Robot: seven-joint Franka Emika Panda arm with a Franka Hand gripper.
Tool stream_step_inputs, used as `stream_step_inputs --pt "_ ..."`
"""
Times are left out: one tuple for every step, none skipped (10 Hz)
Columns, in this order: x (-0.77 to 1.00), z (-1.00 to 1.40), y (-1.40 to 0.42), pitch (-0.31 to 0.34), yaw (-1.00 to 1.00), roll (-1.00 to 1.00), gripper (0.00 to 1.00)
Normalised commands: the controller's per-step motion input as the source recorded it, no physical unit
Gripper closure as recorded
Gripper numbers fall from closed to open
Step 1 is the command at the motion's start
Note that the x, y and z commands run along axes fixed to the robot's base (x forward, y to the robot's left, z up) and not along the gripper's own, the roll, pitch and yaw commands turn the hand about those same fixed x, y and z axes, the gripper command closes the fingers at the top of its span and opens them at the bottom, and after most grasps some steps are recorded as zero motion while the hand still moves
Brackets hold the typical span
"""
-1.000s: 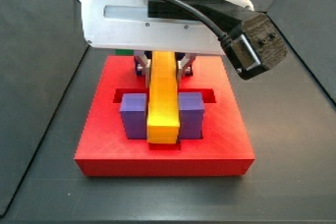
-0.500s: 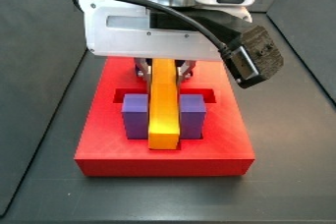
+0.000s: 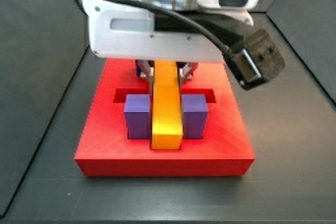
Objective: Pick up the yellow object. Move up. Move to above the board. Insert the yellow object.
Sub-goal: Insert the yellow object.
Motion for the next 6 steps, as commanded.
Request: stream_step_inputs --pt "0.05 -0.06 0.00 0.000 0.01 0.00 1.00" --pt "0.09 -0.05 0.00 0.000 0.01 0.00 1.00" --pt "0.03 -0.11 0.00 0.000 0.01 0.00 1.00" --pt "0.01 -0.06 0.00 0.007 0.00 0.00 1.00" --pt "0.00 0.00 0.00 0.000 0.00 0.01 1.00" --pt "0.00 0.00 0.00 0.000 0.00 0.00 1.00"
